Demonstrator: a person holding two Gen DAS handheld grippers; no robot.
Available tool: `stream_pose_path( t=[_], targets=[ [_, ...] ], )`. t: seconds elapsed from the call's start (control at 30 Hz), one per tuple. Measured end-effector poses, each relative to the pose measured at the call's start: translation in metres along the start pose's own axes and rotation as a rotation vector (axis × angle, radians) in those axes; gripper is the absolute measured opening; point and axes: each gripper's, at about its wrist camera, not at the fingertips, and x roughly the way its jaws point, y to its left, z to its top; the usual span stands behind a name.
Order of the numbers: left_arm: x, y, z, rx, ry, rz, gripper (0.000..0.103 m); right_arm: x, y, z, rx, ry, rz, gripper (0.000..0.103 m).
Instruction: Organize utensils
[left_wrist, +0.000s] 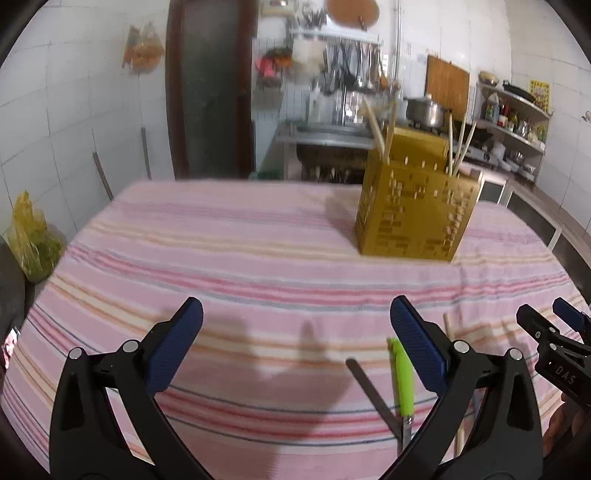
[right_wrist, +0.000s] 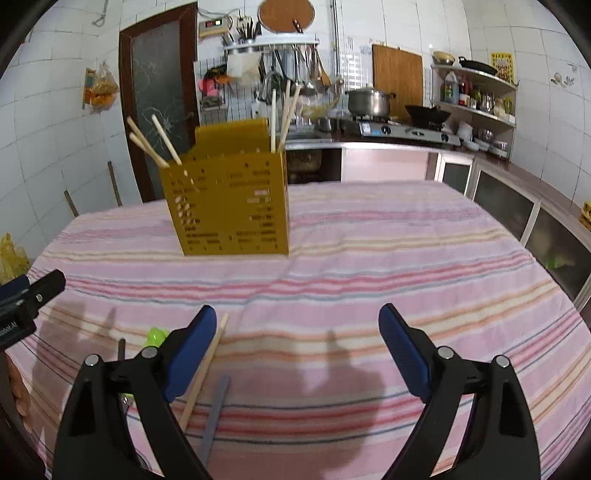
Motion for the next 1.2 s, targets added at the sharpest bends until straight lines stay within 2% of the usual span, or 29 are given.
stream_pose_path(
  t=[0.1, 0.27, 0.43, 0.67, 0.7, 0.73, 0.8, 0.87, 1.03, 1.2],
  targets=[
    [0.013, -0.001, -0.007, 0.004, 0.061, 0.000, 0.098, 0.008, 0.006, -0.009, -0.025, 0.028, -0.017, 0.088],
    [0.035, 0.002, -0.017, -0.045, 0.143, 0.020, 0.098, 0.025, 0.017, -0.020, -0.052, 0.109, -0.030, 0.088],
    [0.044, -0.004, -0.022, -0.019, 0.168, 0.061, 0.098, 0.031, 0.031, -0.028, -0.088, 0.178, -0.045, 0.084],
    [0.049, -0.018, -0.029, 0.068, 0.185, 0.089, 0.098, 0.034, 0.041, -0.040, -0.094, 0.268, -0.031, 0.057],
    [0.048, -0.017, -0.029, 0.067, 0.187, 0.089, 0.098, 0.032, 0.044, -0.041, -0.098, 0.271, -0.032, 0.048],
    [0.048, -0.017, -0.030, 0.061, 0.193, 0.087, 0.098, 0.031, 0.045, -0.042, -0.096, 0.277, -0.025, 0.044],
    [0.049, -0.015, -0.030, 0.042, 0.210, 0.072, 0.098, 0.030, 0.049, -0.042, -0.095, 0.285, -0.006, 0.027],
    [0.051, -0.015, -0.032, 0.027, 0.227, 0.060, 0.098, 0.029, 0.052, -0.043, -0.096, 0.289, 0.022, 0.016],
    [0.057, -0.020, -0.035, 0.015, 0.270, 0.050, 0.093, 0.033, 0.043, -0.037, -0.093, 0.292, 0.048, 0.007],
    [0.063, -0.031, -0.040, 0.020, 0.310, 0.056, 0.087, 0.047, 0.022, -0.022, -0.103, 0.304, 0.043, 0.007]
  ],
)
